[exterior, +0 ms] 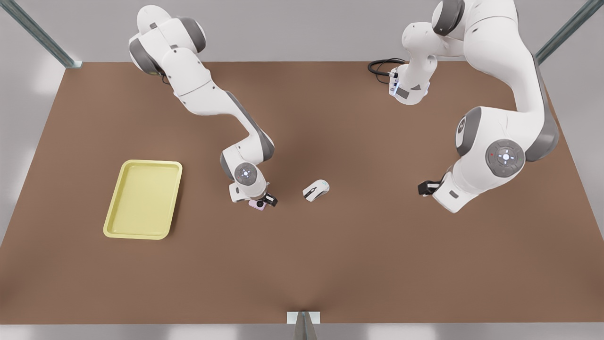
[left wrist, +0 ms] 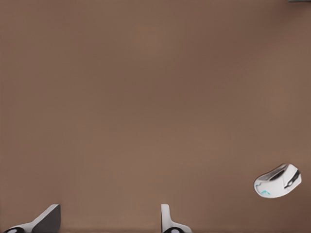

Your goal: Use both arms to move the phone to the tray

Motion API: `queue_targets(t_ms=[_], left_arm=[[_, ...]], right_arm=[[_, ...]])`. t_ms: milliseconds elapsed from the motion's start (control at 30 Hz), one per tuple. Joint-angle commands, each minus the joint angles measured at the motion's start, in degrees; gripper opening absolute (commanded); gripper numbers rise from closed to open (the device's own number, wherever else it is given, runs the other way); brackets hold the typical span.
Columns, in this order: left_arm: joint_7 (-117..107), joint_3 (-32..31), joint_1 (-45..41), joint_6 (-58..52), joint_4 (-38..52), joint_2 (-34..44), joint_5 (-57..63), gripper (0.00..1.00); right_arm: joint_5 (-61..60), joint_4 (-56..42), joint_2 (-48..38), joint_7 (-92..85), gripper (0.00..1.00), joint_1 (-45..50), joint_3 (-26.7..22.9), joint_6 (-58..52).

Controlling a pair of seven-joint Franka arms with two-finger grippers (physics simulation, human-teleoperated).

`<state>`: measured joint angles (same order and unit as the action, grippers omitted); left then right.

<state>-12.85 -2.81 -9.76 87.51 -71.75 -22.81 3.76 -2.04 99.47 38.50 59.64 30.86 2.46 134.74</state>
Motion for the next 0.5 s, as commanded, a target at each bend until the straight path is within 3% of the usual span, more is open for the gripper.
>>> queue_targets(t_ms=[0,467], left_arm=[[-1.0,0.0,0.0,0.2,0.0,0.0,0.0,1.00],[-0.9,0.0,0.0,1.1,0.0,-1.0,0.1,1.00]], right_arm=[[0.1,0.0,0.3,-6.4,1.00,-0.1,0.0,0.7],[0.1,0.8,2.1,-7.8,1.00,-0.5,0.0,3.5]])
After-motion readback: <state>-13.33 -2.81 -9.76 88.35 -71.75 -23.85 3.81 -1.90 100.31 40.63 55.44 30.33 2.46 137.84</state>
